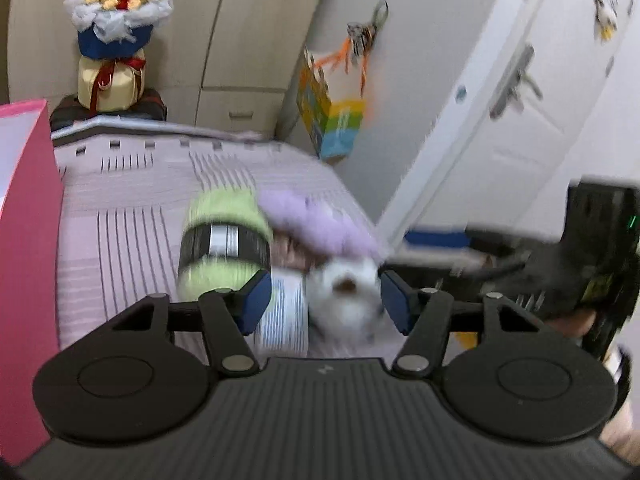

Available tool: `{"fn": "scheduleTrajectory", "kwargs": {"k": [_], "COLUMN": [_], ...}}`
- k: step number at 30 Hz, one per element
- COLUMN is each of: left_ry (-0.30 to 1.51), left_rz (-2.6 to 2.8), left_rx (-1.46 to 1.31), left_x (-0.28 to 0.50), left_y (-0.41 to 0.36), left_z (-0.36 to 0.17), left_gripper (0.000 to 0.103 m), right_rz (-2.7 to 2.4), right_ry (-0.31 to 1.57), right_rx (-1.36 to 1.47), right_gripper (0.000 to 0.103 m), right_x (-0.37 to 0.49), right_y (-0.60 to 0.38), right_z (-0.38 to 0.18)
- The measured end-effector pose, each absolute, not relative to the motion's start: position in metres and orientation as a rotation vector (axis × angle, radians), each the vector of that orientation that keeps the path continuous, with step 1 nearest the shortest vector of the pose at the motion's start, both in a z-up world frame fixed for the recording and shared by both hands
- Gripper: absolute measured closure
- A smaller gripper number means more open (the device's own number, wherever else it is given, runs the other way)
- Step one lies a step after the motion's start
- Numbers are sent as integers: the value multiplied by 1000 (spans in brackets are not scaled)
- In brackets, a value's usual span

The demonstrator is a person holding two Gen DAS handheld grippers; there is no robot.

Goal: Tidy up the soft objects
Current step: 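Grasp the purple plush toy with the left tool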

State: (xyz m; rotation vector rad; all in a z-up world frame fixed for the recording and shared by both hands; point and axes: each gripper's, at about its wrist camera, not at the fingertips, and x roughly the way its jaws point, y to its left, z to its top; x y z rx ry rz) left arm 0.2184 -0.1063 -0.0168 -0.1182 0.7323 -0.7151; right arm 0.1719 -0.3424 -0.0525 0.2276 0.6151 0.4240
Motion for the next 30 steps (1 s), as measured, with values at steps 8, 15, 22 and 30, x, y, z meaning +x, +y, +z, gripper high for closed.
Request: {"fn": "scheduleTrajectory", "kwargs": {"k": [8,15,22,30], "left_ry": [697,742,802,793], "left_rz": [-682,-638,-621,-623], "left_rx": [-169,-110,-187,-246], "left_x": [263,276,275,274], "left_y": [-143,-165,-163,-162], "left_z": [-20,-40,-51,-62], "left_gripper": [46,50,60,70], "right_rz": [439,474,501,473], "right_ry": [633,634,643,630], "right_rx": [363,382,375,395], "right_gripper": [5,2,2,20], "right_x": [213,232,238,235], "right_y": [-357,-359,-355,-356], "right_z": [-84,-97,-105,-116]}}
